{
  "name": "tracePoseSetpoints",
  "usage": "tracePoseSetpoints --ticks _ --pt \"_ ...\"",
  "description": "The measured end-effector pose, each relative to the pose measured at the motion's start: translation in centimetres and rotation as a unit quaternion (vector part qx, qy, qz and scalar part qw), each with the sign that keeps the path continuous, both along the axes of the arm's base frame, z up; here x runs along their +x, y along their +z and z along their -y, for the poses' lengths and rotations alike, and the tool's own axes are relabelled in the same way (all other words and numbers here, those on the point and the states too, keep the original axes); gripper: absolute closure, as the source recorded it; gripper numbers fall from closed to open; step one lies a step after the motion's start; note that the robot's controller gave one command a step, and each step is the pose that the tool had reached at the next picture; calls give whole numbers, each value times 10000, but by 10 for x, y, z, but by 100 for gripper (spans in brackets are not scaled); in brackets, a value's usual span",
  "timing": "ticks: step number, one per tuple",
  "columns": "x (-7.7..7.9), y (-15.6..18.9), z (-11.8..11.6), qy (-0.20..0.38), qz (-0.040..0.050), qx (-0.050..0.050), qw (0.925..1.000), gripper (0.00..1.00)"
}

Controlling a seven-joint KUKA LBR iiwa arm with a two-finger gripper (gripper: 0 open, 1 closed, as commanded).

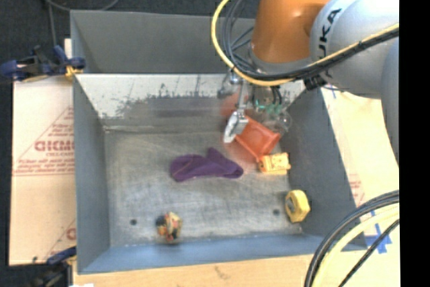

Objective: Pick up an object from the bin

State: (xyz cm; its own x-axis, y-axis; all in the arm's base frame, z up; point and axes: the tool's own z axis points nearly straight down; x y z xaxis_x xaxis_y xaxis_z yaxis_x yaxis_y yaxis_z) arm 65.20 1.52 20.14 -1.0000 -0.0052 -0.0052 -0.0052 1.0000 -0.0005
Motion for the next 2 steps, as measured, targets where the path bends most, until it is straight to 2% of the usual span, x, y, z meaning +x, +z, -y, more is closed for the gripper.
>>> tracePoseSetpoints --ticks 1,2 --pt "-15 -51 -13 142 27 -7 9999 0" --pt "-52 -104 -19 -376 -4 10 9993 0"
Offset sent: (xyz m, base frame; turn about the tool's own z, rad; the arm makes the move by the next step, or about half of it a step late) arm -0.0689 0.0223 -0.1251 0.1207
